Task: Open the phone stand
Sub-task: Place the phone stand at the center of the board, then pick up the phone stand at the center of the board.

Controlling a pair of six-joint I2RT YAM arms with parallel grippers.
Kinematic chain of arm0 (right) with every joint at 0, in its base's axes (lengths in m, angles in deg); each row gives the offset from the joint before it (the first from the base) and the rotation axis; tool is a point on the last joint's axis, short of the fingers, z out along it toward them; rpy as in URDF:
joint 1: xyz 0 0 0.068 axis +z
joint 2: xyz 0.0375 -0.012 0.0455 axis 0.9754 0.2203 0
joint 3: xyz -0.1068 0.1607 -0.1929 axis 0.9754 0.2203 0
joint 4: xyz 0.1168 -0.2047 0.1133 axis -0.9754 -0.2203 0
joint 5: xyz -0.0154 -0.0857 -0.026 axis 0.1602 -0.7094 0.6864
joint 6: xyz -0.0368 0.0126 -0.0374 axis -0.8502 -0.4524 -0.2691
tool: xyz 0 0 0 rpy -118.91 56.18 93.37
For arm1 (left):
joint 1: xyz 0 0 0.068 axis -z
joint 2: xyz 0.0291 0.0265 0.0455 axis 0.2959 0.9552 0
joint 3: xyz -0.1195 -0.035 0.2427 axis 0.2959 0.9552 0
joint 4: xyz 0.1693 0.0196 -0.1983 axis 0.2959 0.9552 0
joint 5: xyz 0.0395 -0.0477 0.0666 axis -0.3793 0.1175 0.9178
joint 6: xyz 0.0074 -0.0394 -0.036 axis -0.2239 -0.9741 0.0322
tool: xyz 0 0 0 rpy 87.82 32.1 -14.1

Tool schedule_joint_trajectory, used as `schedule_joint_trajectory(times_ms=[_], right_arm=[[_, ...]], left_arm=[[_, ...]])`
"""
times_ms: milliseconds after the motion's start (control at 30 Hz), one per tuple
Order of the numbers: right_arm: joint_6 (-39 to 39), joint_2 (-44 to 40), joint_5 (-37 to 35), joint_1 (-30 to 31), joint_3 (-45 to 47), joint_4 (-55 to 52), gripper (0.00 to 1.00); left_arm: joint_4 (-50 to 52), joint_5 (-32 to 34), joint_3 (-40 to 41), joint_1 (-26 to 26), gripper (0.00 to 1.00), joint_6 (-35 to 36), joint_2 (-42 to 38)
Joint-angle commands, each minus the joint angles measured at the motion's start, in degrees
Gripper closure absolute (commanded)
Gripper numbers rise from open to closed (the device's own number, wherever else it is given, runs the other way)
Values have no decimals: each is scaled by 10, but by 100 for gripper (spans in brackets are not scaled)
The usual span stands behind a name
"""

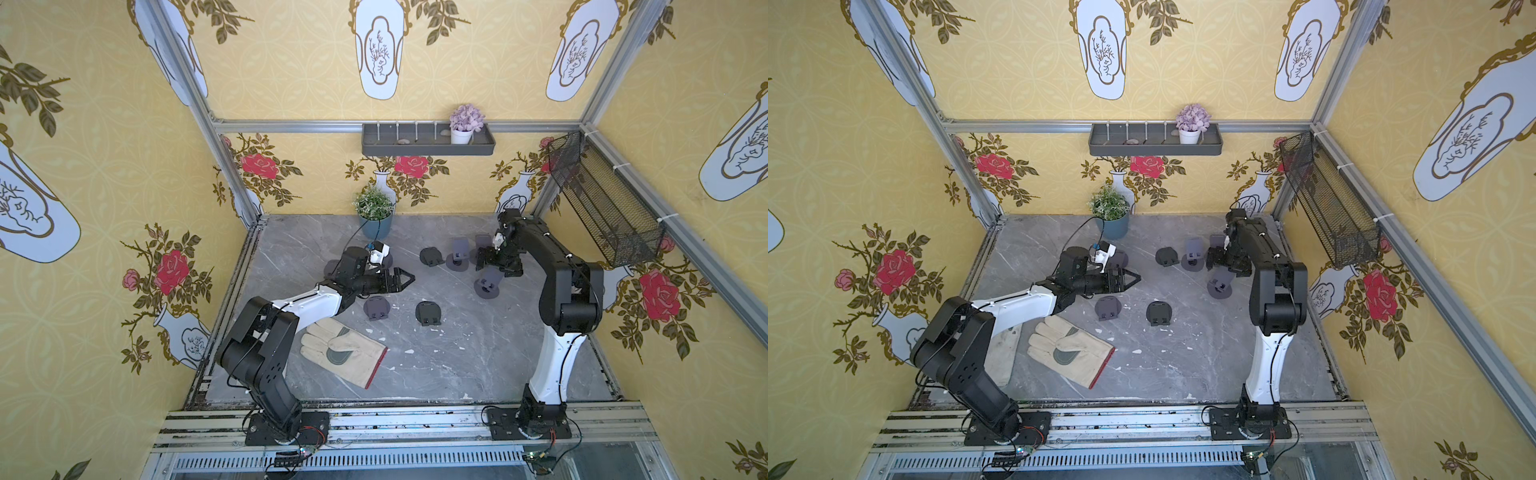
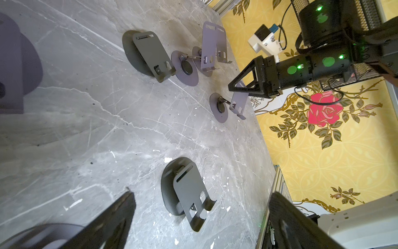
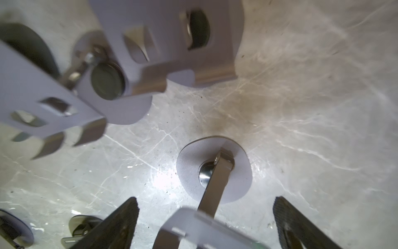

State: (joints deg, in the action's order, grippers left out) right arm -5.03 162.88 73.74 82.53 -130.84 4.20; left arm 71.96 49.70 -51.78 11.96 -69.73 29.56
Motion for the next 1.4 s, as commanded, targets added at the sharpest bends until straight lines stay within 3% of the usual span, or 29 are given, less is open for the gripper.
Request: schedule_joint_trajectory(times_ms=[0,267,700,1033,1367], right_arm=[[21,-20,-25,3,-8,-15,2],[33,-57,-47,32,-48,-40,2],[27,-37,-25,140,-145,-8,2],[3,32,-6,205,-212,32,2],[-8,110,-14,226,-265,39,2]], left_arm=[[-13,6,8,0,1,-3,-5],[-22,13,32,1,1,-5,-26],[8,43,48,1,1,6,-67],[34,73,59,-1,1,18,-97],[38,83,65,-13,1,13,-103]])
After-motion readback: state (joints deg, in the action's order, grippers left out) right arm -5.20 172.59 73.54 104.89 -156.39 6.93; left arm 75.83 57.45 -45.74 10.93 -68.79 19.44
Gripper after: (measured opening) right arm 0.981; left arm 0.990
